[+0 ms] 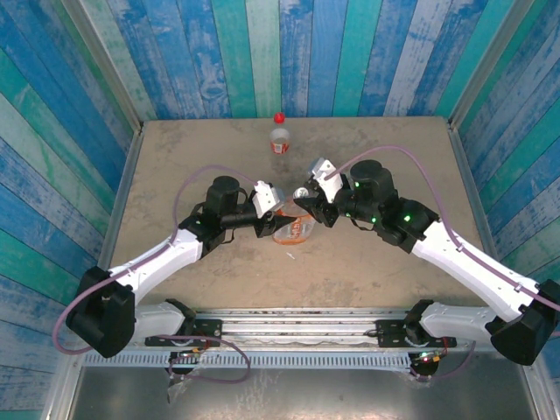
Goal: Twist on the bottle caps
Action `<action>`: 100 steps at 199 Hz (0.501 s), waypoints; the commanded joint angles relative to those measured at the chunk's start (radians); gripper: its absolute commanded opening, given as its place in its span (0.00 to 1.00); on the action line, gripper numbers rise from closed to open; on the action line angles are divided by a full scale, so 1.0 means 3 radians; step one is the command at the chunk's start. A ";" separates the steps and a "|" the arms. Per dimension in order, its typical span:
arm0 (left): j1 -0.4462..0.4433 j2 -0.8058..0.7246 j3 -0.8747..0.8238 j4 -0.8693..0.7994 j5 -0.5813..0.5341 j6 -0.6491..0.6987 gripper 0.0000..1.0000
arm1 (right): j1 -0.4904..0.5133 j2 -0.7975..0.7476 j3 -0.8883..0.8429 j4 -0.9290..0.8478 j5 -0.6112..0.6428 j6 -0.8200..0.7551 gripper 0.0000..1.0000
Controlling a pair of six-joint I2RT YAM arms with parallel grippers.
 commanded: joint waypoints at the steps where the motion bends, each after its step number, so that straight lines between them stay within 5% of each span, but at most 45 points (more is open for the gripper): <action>1: -0.0014 0.0078 0.0017 0.0042 0.0061 -0.0001 0.53 | 0.0018 0.0038 -0.0041 0.0028 -0.0032 -0.0021 0.48; 100: -0.0011 0.0075 0.0014 0.0039 0.0063 -0.0001 0.53 | 0.0022 0.0072 -0.0009 -0.0015 -0.0026 -0.0006 0.33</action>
